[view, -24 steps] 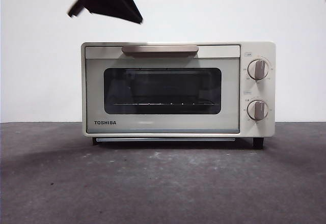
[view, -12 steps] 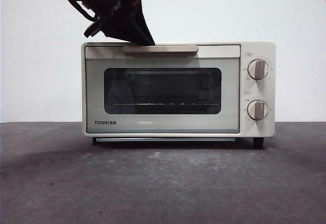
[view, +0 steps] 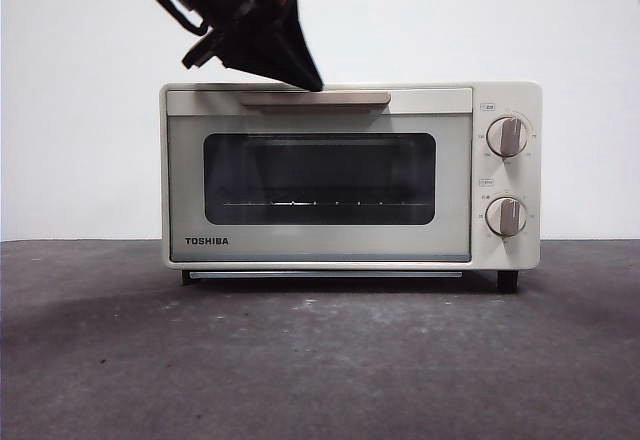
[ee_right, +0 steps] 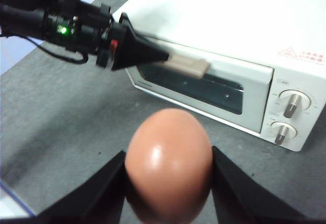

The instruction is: Eggoven

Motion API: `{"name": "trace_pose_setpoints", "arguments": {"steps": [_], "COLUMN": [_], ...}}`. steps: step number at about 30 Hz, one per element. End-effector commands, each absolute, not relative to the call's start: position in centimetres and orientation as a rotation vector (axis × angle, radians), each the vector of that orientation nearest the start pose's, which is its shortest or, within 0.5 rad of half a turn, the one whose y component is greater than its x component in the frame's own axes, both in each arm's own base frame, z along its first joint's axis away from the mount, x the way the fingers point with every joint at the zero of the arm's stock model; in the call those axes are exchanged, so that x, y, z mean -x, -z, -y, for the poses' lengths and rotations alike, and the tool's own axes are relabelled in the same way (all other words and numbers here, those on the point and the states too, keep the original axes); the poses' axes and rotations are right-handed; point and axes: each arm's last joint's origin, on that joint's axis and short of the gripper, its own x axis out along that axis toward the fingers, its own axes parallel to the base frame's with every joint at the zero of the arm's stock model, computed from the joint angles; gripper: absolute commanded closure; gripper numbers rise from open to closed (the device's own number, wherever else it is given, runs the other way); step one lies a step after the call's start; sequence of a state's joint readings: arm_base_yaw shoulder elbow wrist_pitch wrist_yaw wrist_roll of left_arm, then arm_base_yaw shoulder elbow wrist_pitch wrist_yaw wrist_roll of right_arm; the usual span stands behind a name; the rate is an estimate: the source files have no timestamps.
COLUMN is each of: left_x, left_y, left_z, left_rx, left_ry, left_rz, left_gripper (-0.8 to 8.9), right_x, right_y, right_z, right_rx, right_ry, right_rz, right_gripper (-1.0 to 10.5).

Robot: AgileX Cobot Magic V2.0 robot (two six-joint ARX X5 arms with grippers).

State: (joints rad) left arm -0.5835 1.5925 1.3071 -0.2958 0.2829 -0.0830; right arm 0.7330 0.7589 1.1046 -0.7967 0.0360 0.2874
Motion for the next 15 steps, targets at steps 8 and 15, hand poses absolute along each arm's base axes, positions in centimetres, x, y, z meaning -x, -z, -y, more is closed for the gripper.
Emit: {"name": "trace_pose_setpoints", "arguments": {"steps": [8, 15], "left_x": [-26.1, -23.4], "left_y": [-27.7, -29.4], "left_z": [23.5, 23.9], "left_rx": [-0.099, -0.09], "left_ry": [0.944, 0.986], "left_rz": [-0.877, -0.897], "left_gripper": [8.08, 8.08], "right_x": [-9.4, -9.9], "right_y": [-38.8, -38.5], "right_z": [-8.4, -8.7], "right_rx": [-0.091, -0.079], "right_ry": [-0.608, -0.582], "right_rz": [-0.49, -0.508], "right_gripper": [9.4, 9.4]}}
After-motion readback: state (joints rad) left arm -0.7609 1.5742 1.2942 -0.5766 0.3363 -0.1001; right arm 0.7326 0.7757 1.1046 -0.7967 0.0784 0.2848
